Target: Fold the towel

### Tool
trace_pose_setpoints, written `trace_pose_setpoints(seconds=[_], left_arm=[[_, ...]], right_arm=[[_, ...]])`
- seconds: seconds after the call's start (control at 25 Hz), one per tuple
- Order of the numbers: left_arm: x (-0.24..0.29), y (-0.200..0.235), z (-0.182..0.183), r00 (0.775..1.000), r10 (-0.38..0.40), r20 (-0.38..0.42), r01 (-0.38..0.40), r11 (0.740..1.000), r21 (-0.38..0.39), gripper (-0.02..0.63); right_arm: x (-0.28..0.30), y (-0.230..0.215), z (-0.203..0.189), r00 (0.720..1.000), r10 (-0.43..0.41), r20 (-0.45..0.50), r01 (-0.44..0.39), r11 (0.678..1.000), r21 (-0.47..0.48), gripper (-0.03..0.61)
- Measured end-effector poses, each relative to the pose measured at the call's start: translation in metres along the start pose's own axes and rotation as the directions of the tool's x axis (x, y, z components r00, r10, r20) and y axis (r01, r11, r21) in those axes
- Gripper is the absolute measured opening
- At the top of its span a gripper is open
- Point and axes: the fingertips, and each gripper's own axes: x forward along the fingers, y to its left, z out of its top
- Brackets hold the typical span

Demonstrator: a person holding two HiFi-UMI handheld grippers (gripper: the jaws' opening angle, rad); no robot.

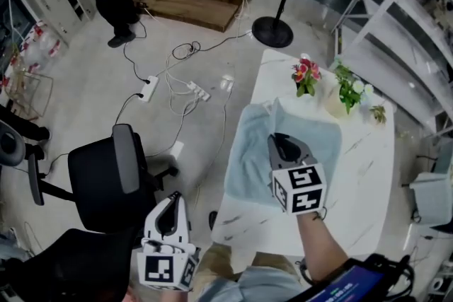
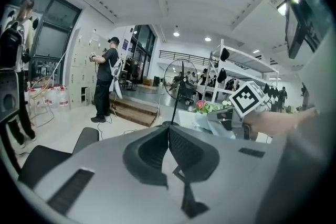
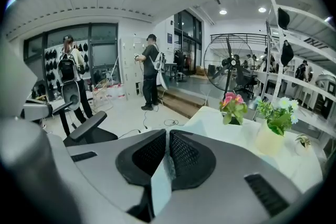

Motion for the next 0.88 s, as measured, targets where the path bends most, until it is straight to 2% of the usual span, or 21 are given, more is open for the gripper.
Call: trace_pose_setpoints(seconds=[0.24,0.52,0.64,0.72,0.76,0.88], left_arm=[[0.001,0.005,-0.014,1.0,-0.004,-0.03,0.004,1.0,-0.019,0.008],[0.005,0.008,-0.03,0.997,-0.023,-0.072,0.021,0.999,-0.033,0.009],[0.008,0.006,-0.035,0.996,-0.033,-0.084,0.03,0.999,-0.032,0.009],[0.011,0.002,-0.036,0.995,-0.041,-0.088,0.039,0.999,-0.029,0.009],[0.012,0.0,-0.036,0.995,-0.046,-0.089,0.044,0.999,-0.029,0.008],[0.015,-0.006,-0.03,0.994,-0.06,-0.087,0.059,0.998,-0.015,0.009]], right_arm=[[0.036,0.03,-0.028,0.998,0.038,-0.058,-0.04,0.999,-0.032,0.04],[0.078,0.053,-0.081,0.98,0.062,-0.187,-0.076,0.995,-0.068,0.05],[0.085,0.068,-0.09,0.967,0.114,-0.226,-0.14,0.985,-0.102,0.092],[0.083,0.078,-0.089,0.954,0.175,-0.245,-0.203,0.975,-0.094,0.188],[0.079,0.081,-0.086,0.948,0.202,-0.244,-0.228,0.97,-0.082,0.214],[0.053,0.086,-0.06,0.944,0.267,-0.192,-0.28,0.959,-0.043,0.218]])
